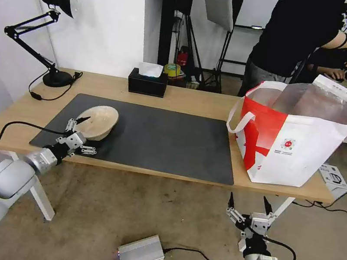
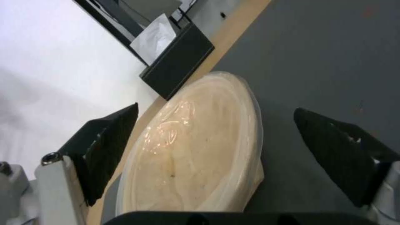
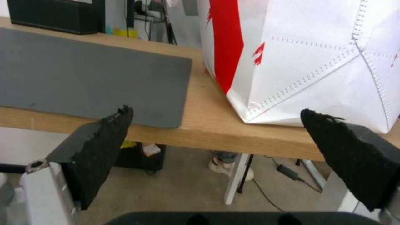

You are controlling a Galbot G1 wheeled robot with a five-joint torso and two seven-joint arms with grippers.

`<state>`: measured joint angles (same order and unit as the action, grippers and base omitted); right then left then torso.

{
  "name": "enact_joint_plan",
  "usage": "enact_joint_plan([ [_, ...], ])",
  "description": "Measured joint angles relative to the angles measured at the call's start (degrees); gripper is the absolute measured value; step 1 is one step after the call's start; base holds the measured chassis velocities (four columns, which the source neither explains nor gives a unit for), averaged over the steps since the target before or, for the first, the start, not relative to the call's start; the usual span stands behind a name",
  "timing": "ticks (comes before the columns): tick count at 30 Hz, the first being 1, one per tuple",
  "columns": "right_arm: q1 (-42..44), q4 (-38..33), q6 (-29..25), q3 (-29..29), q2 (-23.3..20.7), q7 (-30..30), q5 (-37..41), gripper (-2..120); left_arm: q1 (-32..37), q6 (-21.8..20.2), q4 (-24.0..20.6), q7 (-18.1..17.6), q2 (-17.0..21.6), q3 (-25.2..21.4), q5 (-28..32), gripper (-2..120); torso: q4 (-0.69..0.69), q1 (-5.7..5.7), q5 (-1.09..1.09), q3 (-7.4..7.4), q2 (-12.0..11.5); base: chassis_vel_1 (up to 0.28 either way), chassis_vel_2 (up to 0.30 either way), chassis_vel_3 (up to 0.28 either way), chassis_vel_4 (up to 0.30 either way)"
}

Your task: Pick up the trash from the table and place it into the takeout bag.

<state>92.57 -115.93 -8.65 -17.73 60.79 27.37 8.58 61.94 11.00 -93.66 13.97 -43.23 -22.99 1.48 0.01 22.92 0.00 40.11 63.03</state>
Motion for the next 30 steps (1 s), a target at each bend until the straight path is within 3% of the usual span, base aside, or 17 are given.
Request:
enact_joint_plan([
  [19, 0.0, 0.4, 0.0, 0.1, 0.6, 0.0, -0.5, 100, -3.1, 1.5, 5.5, 0.3, -0.6, 2.8, -1.4, 100, -0.01, 0.00, 0.00, 0.00, 0.0, 0.000, 0.000, 0.000, 0.000],
  [30, -0.5, 0.7, 0.1, 0.3, 0.6, 0.0, -0.5, 100, -3.4, 1.7, 6.2, 0.3, -0.4, 2.6, -1.5, 100, -0.01, 0.00, 0.00, -0.01, 0.0, 0.000, 0.000, 0.000, 0.000],
])
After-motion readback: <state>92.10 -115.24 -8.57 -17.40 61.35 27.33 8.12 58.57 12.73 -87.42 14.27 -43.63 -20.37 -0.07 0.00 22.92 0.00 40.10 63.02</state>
